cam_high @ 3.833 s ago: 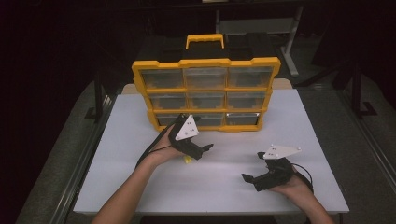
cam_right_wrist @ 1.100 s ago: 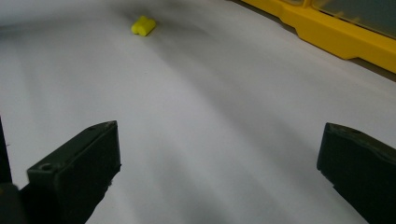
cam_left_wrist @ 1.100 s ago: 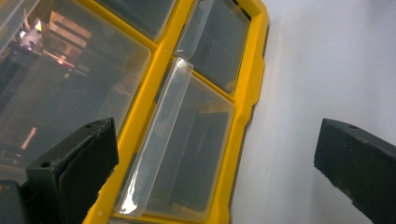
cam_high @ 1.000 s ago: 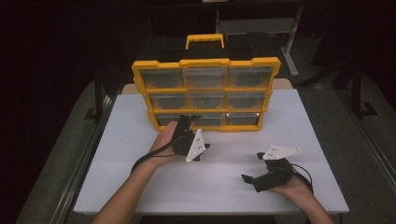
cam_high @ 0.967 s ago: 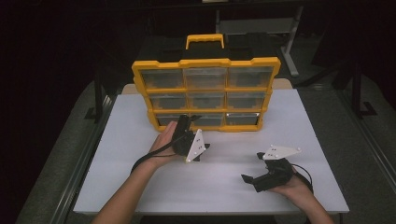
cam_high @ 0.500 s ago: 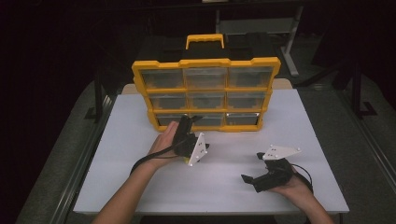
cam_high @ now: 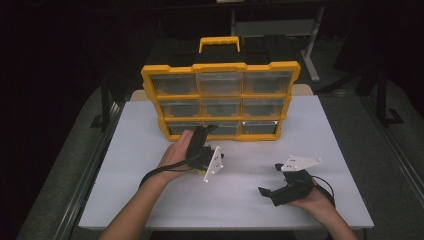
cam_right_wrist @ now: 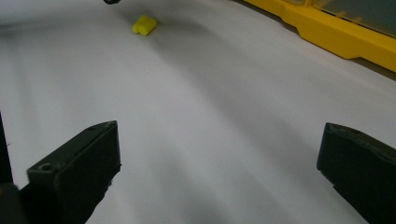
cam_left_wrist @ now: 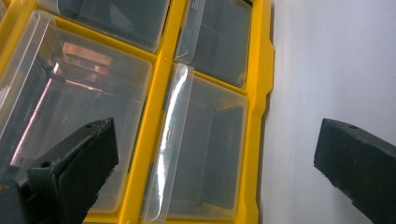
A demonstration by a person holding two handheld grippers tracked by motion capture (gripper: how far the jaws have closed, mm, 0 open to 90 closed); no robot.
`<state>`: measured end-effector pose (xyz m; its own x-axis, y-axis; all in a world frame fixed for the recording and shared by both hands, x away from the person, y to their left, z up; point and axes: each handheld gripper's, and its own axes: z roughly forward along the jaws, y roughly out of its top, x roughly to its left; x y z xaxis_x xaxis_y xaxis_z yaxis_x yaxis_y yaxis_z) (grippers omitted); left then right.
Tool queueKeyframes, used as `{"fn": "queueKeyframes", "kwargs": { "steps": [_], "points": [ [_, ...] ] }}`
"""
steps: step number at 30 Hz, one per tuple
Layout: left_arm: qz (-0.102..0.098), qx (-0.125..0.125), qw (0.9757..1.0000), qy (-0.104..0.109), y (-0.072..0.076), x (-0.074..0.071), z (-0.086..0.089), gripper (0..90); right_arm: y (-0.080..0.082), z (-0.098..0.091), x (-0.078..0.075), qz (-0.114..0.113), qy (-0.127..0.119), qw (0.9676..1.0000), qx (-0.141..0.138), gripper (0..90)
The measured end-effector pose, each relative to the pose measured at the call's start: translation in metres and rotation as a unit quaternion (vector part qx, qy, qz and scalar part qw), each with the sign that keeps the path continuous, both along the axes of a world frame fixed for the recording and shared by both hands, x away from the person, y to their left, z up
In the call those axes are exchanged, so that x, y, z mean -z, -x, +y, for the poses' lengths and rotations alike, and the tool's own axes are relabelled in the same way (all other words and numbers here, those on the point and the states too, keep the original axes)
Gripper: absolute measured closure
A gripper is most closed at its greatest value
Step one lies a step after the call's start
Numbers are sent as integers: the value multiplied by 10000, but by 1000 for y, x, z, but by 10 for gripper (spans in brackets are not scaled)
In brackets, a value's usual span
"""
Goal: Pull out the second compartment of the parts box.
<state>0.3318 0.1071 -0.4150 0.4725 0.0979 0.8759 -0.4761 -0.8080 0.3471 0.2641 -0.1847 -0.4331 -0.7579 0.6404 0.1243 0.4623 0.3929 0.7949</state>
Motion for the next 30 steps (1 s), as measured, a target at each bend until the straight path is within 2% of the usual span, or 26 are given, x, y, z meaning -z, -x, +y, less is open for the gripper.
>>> {"fn": "queueKeyframes", "kwargs": {
  "steps": [6, 16, 23, 30],
  "points": [
    [-235, -6, 9996, -128, 2, 2, -1, 0, 0, 0, 0, 0, -7, 10000, -2, 0],
    [-494, 20, 9986, -212, 4, 2, -2, 0, 0, 0, 0, 1, -10, 10000, -4, 0],
    [-704, 30, 9968, -373, 5, 4, -2, 0, 0, 0, 0, -1, -14, 10000, 4, 0],
    [-949, 8, 9938, -583, 6, 6, -2, 0, 0, 0, 0, -4, -16, 10000, 7, 0]
  ]
}}
